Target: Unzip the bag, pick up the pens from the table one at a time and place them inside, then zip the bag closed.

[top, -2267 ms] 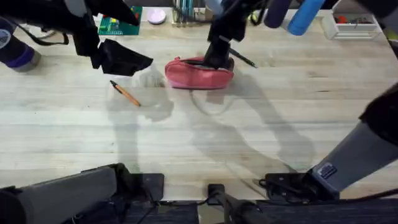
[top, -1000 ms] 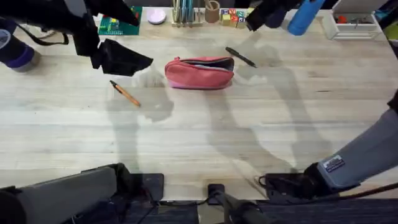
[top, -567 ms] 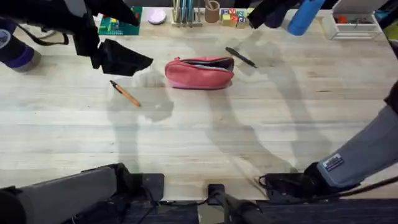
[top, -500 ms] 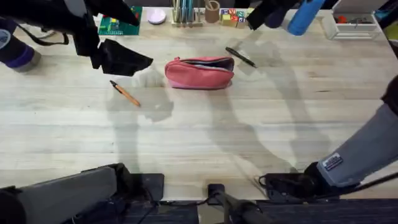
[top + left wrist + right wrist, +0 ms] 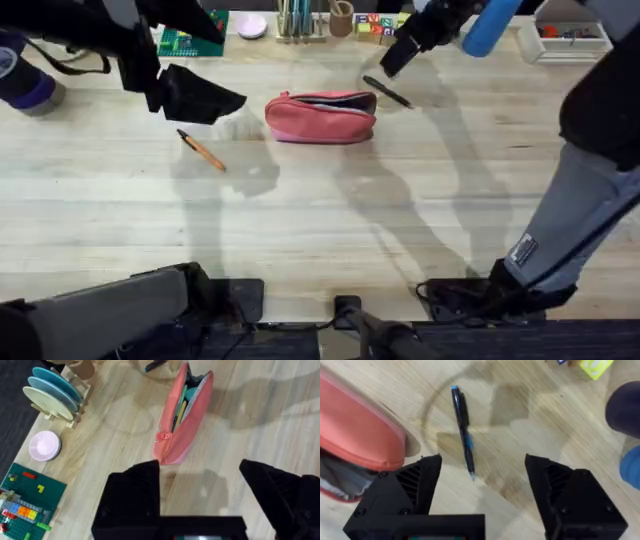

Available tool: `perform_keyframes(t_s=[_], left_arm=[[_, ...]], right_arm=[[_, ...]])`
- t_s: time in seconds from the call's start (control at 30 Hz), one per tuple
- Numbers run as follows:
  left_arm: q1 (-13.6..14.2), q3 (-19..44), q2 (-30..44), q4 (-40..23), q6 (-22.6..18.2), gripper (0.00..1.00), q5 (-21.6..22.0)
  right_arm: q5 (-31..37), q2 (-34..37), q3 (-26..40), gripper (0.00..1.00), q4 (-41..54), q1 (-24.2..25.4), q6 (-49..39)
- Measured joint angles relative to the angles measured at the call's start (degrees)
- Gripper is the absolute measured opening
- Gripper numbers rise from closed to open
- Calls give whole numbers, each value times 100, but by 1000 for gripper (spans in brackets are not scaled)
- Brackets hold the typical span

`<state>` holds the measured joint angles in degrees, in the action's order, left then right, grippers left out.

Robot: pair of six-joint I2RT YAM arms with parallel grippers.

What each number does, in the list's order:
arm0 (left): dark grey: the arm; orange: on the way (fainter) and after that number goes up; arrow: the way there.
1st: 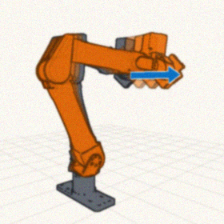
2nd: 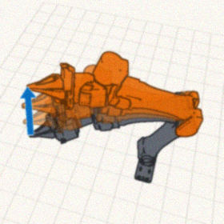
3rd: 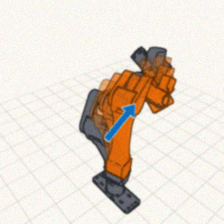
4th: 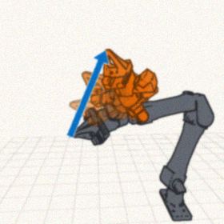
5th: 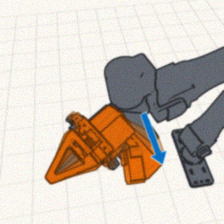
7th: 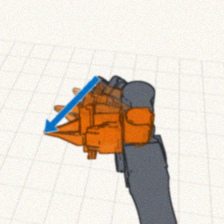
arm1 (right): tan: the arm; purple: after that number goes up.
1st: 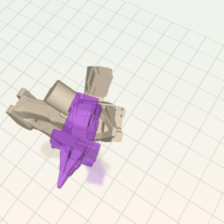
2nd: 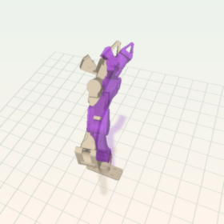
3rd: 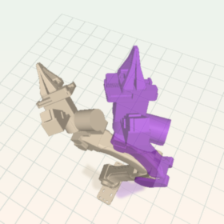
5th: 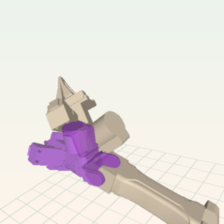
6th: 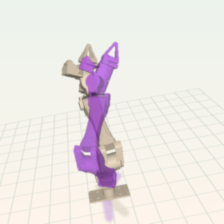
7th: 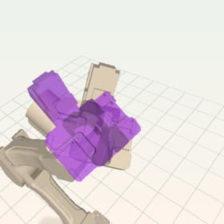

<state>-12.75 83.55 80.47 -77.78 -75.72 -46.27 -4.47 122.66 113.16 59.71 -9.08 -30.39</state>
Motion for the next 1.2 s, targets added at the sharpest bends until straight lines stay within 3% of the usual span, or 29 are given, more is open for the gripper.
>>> perform_keyframes(t_s=[1.2], left_arm=[[0,0,0,0,0,993,1]], right_arm=[[116,972,0,995,-302,-125,37]])
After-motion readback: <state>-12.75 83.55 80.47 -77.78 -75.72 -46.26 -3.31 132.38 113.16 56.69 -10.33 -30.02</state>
